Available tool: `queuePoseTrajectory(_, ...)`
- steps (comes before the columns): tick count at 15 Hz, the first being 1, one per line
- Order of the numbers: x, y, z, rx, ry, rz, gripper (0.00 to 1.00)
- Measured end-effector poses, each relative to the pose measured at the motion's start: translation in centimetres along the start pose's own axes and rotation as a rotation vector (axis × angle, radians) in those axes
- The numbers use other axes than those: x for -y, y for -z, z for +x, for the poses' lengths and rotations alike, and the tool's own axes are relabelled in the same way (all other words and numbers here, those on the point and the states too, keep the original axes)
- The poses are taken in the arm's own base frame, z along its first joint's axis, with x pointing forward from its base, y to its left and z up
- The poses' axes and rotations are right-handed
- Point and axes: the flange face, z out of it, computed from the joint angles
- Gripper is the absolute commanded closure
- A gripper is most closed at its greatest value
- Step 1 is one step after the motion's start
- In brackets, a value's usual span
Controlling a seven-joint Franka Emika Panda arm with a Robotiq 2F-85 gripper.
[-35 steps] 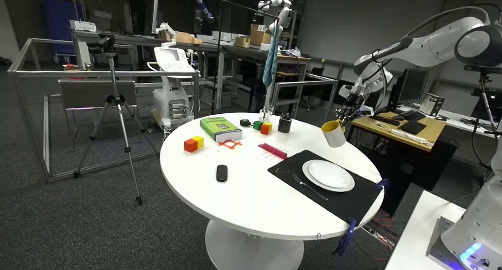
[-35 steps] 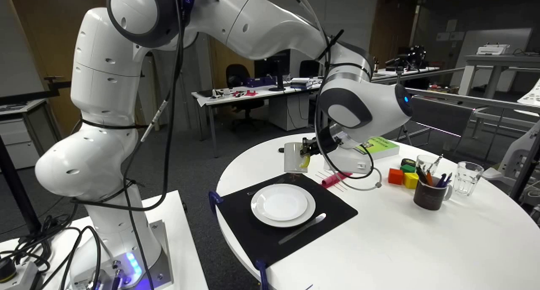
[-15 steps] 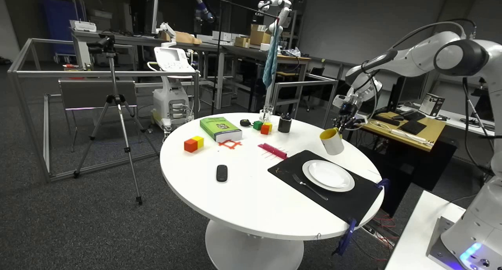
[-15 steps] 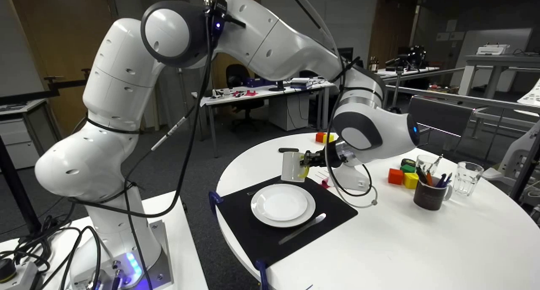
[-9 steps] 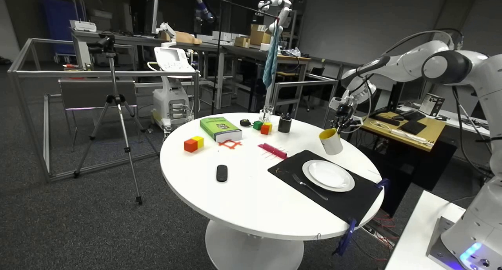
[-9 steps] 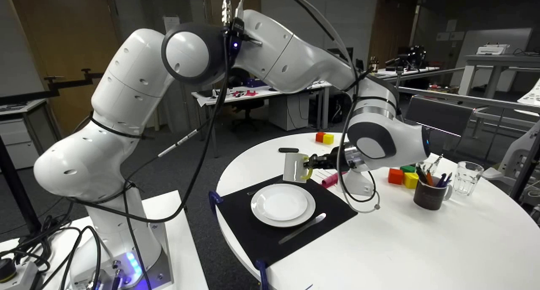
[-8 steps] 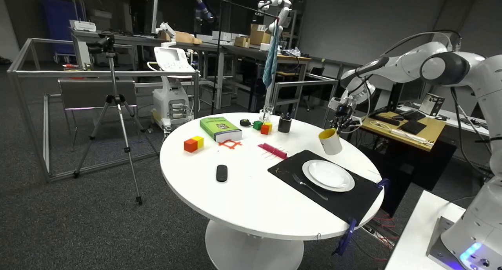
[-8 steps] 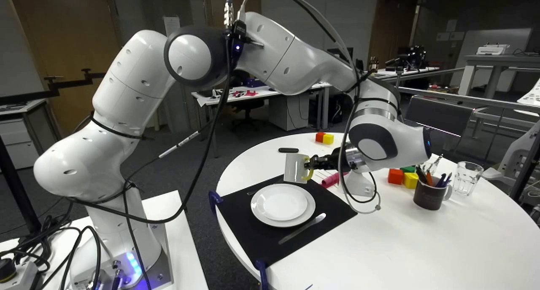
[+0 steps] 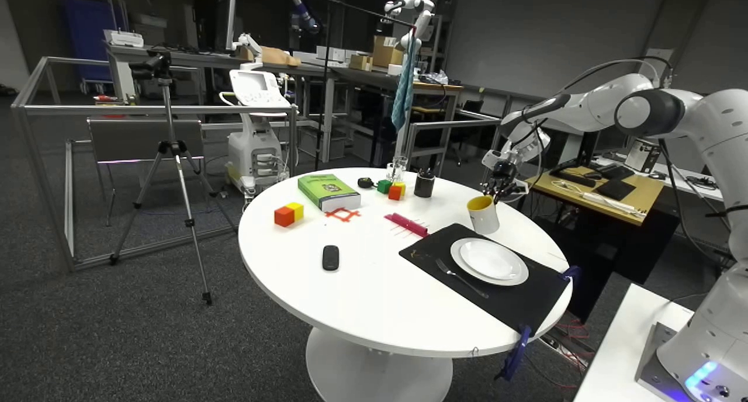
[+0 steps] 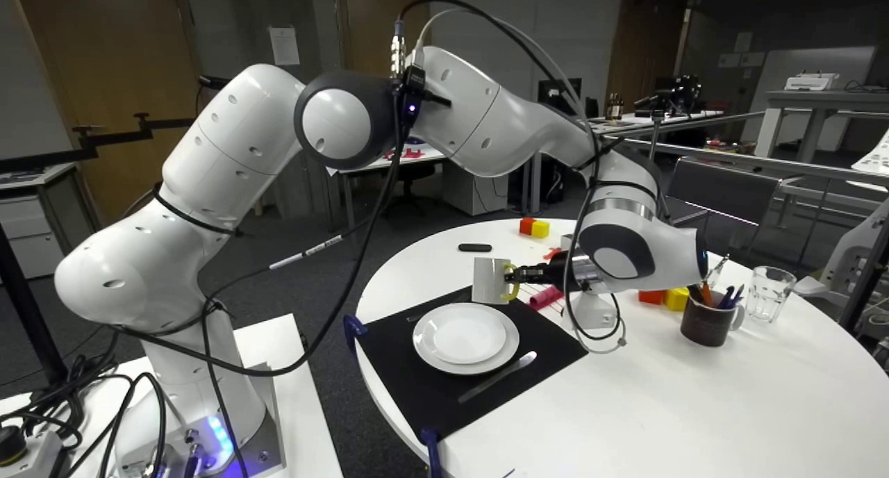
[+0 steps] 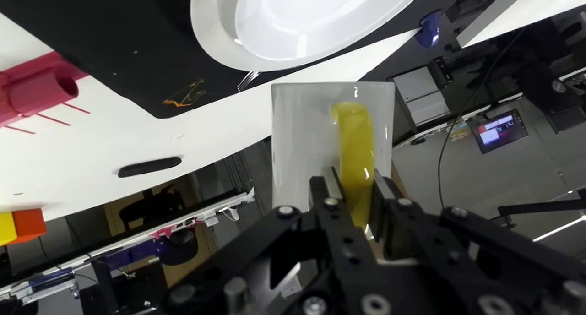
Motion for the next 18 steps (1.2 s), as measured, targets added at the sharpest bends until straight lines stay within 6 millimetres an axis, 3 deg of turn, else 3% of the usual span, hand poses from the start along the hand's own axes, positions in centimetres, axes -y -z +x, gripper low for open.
queuePoseTrajectory(11, -0.6, -1.1, 0.0, -0.022, 0.211, 0.011, 0.95)
queuePoseTrajectory(18, 2.0, -3.0, -0.3, -0.105, 0.306, 0.269, 0.95)
